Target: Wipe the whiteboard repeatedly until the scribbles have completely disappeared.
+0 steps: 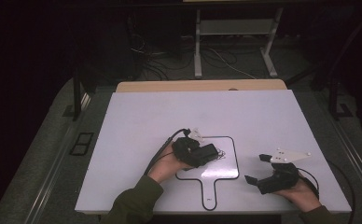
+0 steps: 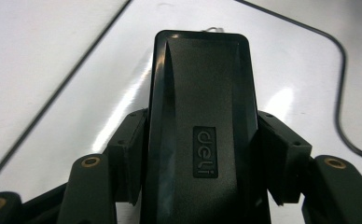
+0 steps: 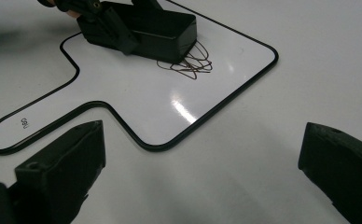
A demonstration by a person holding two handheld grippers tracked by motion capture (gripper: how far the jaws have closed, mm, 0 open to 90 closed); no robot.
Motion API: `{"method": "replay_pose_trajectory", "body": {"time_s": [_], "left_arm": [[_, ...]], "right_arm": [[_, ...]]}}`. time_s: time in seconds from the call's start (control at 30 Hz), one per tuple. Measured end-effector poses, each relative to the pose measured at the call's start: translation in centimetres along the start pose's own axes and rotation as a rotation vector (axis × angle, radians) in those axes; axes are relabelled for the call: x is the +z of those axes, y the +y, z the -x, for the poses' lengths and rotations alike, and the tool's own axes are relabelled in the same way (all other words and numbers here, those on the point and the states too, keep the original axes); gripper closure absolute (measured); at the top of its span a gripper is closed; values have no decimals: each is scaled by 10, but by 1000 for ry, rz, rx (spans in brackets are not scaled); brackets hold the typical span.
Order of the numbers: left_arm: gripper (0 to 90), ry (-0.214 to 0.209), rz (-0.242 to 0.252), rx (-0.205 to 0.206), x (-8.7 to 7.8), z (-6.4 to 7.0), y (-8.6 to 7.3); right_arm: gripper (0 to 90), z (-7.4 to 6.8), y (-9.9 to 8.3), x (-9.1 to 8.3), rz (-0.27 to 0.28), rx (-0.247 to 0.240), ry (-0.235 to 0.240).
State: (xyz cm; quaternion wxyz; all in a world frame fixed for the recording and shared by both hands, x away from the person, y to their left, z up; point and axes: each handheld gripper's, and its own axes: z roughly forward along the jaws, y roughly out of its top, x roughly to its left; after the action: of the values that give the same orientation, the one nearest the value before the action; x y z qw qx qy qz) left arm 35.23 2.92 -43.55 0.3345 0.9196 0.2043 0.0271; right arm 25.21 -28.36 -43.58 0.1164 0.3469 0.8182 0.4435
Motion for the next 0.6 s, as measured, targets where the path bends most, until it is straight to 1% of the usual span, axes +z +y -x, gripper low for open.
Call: {"method": "replay_pose_trajectory", "body": {"time_s": [0.1, 0.23, 0.3, 0.33, 0.37, 0.43, 0.5, 0.53, 0.6], "left_arm": [[390, 19, 10, -22, -1, -8, -1], [391, 45, 9, -31, -3, -21, -2], [391, 55, 15, -46, -4, -24, -3], [391, 62, 12, -38, -4, -27, -3], [391, 72, 11, -41, -5, -28, -3], [391, 87, 10, -55, -6, -32, -4], [391, 98, 24, -73, -6, -35, -5], [391, 100, 18, -69, -8, -38, -6], [391, 97, 19, -72, -8, -39, -6]], "right_arm": [[0, 0, 0, 0, 1, -1, 0], [0, 0, 0, 0, -2, -1, 1], [0, 0, 0, 0, -1, -1, 0], [0, 0, 0, 0, -1, -1, 0], [0, 0, 0, 0, -2, -1, 0], [0, 0, 0, 0, -2, 0, 0], [0, 0, 0, 0, -2, -1, 0], [0, 0, 0, 0, -2, -2, 1], [0, 0, 0, 1, -3, -2, 0]]}}
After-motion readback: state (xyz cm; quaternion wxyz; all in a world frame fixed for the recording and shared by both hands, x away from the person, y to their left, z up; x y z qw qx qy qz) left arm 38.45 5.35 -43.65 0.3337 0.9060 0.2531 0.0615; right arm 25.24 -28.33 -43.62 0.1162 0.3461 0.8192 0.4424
